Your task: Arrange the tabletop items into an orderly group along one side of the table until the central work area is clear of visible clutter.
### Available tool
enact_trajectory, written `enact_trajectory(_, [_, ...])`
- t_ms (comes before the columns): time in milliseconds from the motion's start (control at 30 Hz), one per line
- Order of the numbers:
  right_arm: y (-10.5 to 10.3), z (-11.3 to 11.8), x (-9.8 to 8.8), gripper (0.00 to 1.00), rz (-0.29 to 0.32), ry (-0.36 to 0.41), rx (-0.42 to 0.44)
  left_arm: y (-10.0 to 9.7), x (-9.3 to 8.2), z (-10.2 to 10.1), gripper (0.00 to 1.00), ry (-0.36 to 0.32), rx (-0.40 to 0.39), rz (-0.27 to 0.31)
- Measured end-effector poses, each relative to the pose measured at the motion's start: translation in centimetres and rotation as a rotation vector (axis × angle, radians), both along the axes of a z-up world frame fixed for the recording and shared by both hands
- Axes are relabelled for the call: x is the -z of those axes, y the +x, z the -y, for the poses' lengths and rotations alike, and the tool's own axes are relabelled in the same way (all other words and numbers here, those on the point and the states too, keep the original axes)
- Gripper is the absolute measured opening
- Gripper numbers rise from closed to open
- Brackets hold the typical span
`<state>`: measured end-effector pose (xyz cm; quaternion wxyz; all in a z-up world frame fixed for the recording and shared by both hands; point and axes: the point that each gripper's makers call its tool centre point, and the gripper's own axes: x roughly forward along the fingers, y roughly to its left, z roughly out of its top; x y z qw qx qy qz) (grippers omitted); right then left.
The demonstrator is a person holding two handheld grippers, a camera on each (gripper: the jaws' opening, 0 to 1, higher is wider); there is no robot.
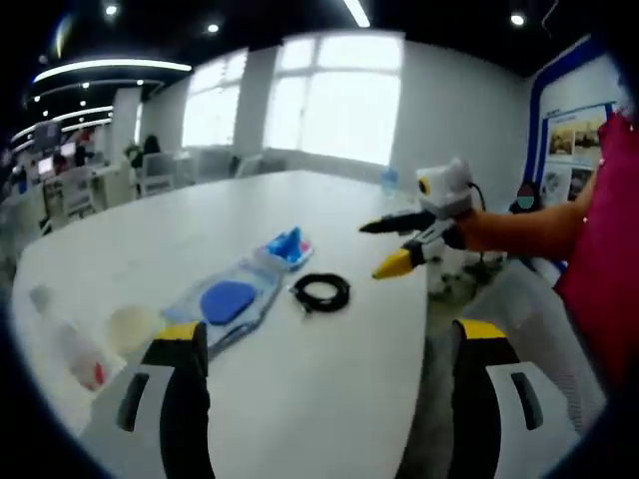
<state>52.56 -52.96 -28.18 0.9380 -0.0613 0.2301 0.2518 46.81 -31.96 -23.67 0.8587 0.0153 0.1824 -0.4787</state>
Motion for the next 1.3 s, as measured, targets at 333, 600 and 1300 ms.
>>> enact_trajectory(333, [-2.6,-0.1,-1.2,1.0,0.047,-0.044,-0.002,-4.4,-1.5,-6.0,0.98,-0.018,-0.073,0.006])
enact_trajectory(600, [-3.7,-0.1,-1.9,1.0,0.081,-0.033,0.0,-6.0,-1.3,-8.7,0.98,-0.034,-0.154,0.009])
enact_trajectory(1300, [-4.5,3.5,-2.2,1.0,0.122,-0.077,0.124,-5.3,1.1,-12.6,0.98,-0.004,-0.441,0.018])
